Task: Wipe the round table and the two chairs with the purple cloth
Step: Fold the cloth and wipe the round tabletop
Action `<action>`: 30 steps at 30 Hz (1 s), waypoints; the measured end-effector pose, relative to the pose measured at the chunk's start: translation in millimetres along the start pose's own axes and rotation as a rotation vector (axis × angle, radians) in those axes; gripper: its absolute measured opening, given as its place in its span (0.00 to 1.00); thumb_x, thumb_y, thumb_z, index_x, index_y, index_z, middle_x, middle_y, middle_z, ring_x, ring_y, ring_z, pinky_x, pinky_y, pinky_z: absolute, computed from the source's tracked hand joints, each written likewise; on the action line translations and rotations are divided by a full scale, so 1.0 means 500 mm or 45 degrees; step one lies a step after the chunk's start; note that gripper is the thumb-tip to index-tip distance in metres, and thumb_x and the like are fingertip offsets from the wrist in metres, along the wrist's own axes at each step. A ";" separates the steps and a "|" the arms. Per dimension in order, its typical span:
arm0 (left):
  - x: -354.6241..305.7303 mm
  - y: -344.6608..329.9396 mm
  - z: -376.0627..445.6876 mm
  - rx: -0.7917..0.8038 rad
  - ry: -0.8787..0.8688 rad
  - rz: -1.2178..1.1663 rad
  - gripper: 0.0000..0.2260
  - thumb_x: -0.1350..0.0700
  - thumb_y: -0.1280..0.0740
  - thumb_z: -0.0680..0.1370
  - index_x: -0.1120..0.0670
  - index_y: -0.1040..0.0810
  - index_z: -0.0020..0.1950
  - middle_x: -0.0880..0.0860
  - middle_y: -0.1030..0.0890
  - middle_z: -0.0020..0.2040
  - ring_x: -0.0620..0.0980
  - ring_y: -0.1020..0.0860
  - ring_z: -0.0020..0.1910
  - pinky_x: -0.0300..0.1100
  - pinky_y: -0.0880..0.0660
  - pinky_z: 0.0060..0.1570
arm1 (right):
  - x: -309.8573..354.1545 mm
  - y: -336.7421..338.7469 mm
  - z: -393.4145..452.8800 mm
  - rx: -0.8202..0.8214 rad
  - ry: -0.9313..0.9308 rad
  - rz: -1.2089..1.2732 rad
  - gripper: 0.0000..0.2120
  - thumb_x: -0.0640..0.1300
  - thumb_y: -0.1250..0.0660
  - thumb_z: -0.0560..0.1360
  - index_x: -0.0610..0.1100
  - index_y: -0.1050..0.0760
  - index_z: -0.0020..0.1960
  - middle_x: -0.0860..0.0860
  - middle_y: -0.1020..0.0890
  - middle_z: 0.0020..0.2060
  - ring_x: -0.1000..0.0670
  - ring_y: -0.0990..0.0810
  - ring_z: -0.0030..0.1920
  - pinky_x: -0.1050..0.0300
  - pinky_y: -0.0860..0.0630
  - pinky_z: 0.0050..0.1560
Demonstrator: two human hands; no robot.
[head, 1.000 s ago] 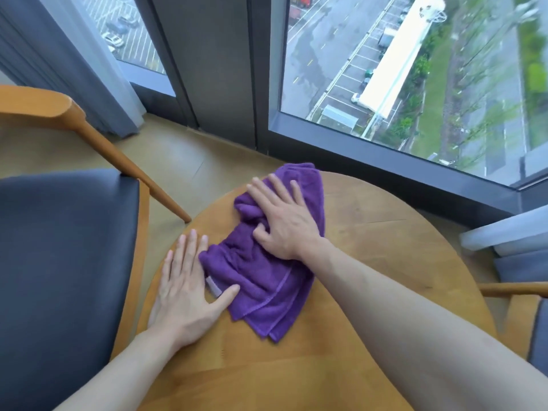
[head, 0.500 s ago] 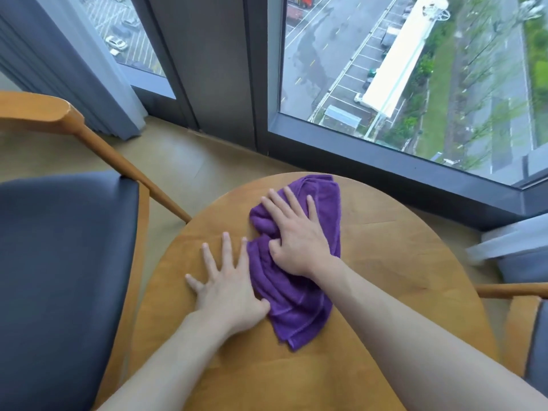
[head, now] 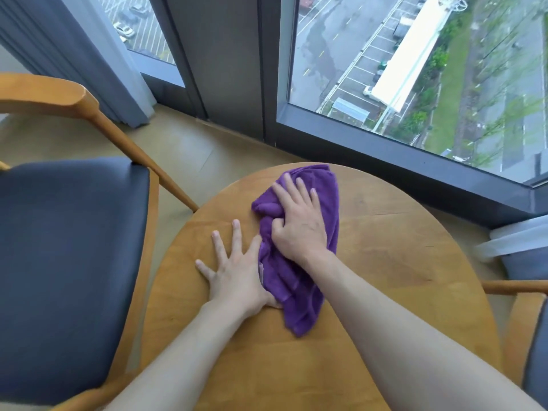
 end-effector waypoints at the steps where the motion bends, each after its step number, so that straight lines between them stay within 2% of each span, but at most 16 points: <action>1: 0.001 0.003 -0.003 -0.022 -0.006 -0.007 0.58 0.35 0.20 0.62 0.39 0.56 0.81 0.47 0.75 0.79 0.63 0.70 0.79 0.78 0.52 0.71 | 0.009 -0.007 -0.022 0.061 0.088 0.026 0.36 0.45 0.40 0.71 0.49 0.36 0.80 0.51 0.42 0.82 0.48 0.48 0.82 0.48 0.57 0.82; 4: 0.002 0.010 -0.005 -0.053 -0.004 -0.035 0.56 0.39 0.21 0.65 0.37 0.57 0.81 0.47 0.73 0.80 0.63 0.70 0.79 0.78 0.53 0.71 | -0.018 0.003 -0.086 0.161 0.255 0.027 0.37 0.46 0.41 0.69 0.49 0.34 0.79 0.53 0.40 0.82 0.50 0.47 0.82 0.47 0.54 0.82; 6: -0.002 0.011 -0.007 -0.057 -0.006 -0.072 0.58 0.40 0.20 0.65 0.34 0.60 0.80 0.46 0.72 0.80 0.62 0.69 0.80 0.78 0.54 0.72 | -0.065 0.030 -0.111 0.129 0.226 0.014 0.37 0.44 0.40 0.67 0.48 0.33 0.78 0.53 0.38 0.81 0.49 0.45 0.82 0.46 0.51 0.82; 9: 0.001 0.010 -0.009 -0.068 -0.014 -0.102 0.60 0.38 0.20 0.62 0.33 0.60 0.80 0.46 0.71 0.81 0.61 0.69 0.80 0.77 0.56 0.72 | -0.120 0.069 -0.124 -0.110 -0.162 0.050 0.36 0.43 0.38 0.68 0.47 0.32 0.78 0.51 0.38 0.81 0.47 0.44 0.82 0.47 0.52 0.82; 11: 0.002 0.012 -0.010 -0.107 -0.046 -0.144 0.56 0.40 0.22 0.65 0.34 0.59 0.81 0.46 0.70 0.81 0.61 0.68 0.80 0.77 0.56 0.72 | -0.110 0.062 -0.147 -0.275 -0.530 0.067 0.37 0.43 0.36 0.69 0.46 0.34 0.79 0.48 0.40 0.82 0.45 0.46 0.82 0.46 0.55 0.82; 12: 0.005 0.013 -0.013 -0.144 -0.075 -0.163 0.52 0.43 0.25 0.68 0.36 0.58 0.82 0.46 0.68 0.82 0.60 0.68 0.81 0.76 0.56 0.73 | -0.086 0.048 -0.161 -0.313 -0.622 0.078 0.38 0.43 0.36 0.69 0.46 0.36 0.80 0.47 0.42 0.82 0.45 0.48 0.82 0.45 0.56 0.81; 13: 0.011 0.012 -0.019 -0.182 -0.111 -0.179 0.49 0.45 0.29 0.70 0.38 0.57 0.82 0.46 0.67 0.82 0.58 0.67 0.81 0.74 0.57 0.74 | -0.056 0.029 -0.172 -0.313 -0.625 0.097 0.39 0.44 0.37 0.69 0.46 0.37 0.80 0.47 0.43 0.82 0.44 0.49 0.82 0.45 0.58 0.81; 15: 0.033 0.000 -0.042 -0.247 -0.197 -0.205 0.46 0.43 0.35 0.71 0.41 0.57 0.83 0.45 0.65 0.83 0.53 0.66 0.82 0.65 0.61 0.78 | -0.009 -0.005 -0.190 -0.197 -0.449 0.123 0.39 0.45 0.38 0.69 0.47 0.38 0.81 0.48 0.44 0.83 0.46 0.50 0.83 0.46 0.59 0.82; 18: 0.068 -0.027 -0.089 -0.321 -0.359 -0.206 0.47 0.38 0.31 0.72 0.42 0.55 0.83 0.43 0.64 0.82 0.44 0.67 0.81 0.47 0.64 0.80 | 0.001 -0.013 -0.223 0.089 0.013 0.041 0.40 0.46 0.40 0.67 0.48 0.37 0.80 0.51 0.44 0.83 0.48 0.50 0.83 0.46 0.56 0.82; 20: 0.082 -0.042 -0.117 -0.335 -0.432 -0.212 0.44 0.38 0.31 0.74 0.42 0.52 0.83 0.42 0.62 0.82 0.42 0.66 0.81 0.41 0.64 0.79 | -0.026 0.006 -0.241 0.189 0.199 -0.006 0.41 0.45 0.39 0.66 0.49 0.36 0.80 0.52 0.42 0.82 0.49 0.48 0.82 0.45 0.52 0.81; 22: 0.093 -0.059 -0.148 -0.335 -0.442 -0.222 0.42 0.36 0.33 0.76 0.42 0.53 0.83 0.41 0.62 0.82 0.40 0.66 0.80 0.39 0.64 0.78 | -0.071 0.033 -0.247 0.100 0.119 -0.020 0.40 0.45 0.39 0.65 0.49 0.33 0.79 0.52 0.39 0.81 0.49 0.44 0.82 0.45 0.49 0.81; 24: 0.104 -0.079 -0.186 -0.341 -0.427 -0.254 0.40 0.40 0.34 0.78 0.43 0.52 0.84 0.40 0.61 0.83 0.37 0.67 0.79 0.37 0.64 0.77 | -0.102 0.053 -0.250 -0.100 -0.149 -0.003 0.39 0.45 0.39 0.66 0.48 0.32 0.78 0.51 0.37 0.81 0.47 0.43 0.81 0.45 0.50 0.81; 27: 0.133 -0.104 -0.228 -0.338 -0.370 -0.354 0.37 0.45 0.32 0.78 0.43 0.47 0.83 0.38 0.56 0.83 0.32 0.65 0.78 0.36 0.59 0.75 | -0.063 0.016 -0.245 -0.184 -0.513 0.028 0.40 0.46 0.38 0.67 0.47 0.38 0.80 0.49 0.43 0.82 0.45 0.48 0.82 0.43 0.55 0.81; 28: 0.150 -0.104 -0.237 -0.352 -0.330 -0.394 0.36 0.46 0.31 0.77 0.44 0.44 0.82 0.39 0.54 0.83 0.32 0.63 0.78 0.38 0.55 0.76 | -0.023 -0.009 -0.237 -0.139 -0.515 0.025 0.42 0.47 0.38 0.67 0.47 0.40 0.81 0.48 0.45 0.83 0.45 0.50 0.82 0.43 0.57 0.81; 30: 0.201 -0.095 -0.254 -0.404 -0.204 -0.468 0.30 0.48 0.29 0.74 0.47 0.35 0.74 0.45 0.46 0.83 0.40 0.54 0.81 0.44 0.44 0.78 | 0.093 -0.068 -0.227 0.000 -0.264 -0.001 0.43 0.48 0.37 0.67 0.48 0.42 0.82 0.48 0.48 0.83 0.45 0.51 0.83 0.43 0.58 0.81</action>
Point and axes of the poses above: each hand's wrist, its own z-axis towards the middle knuckle, its own y-axis out of the back of the hand, x = y × z, the point moved 10 cm from there along z, towards the middle knuckle
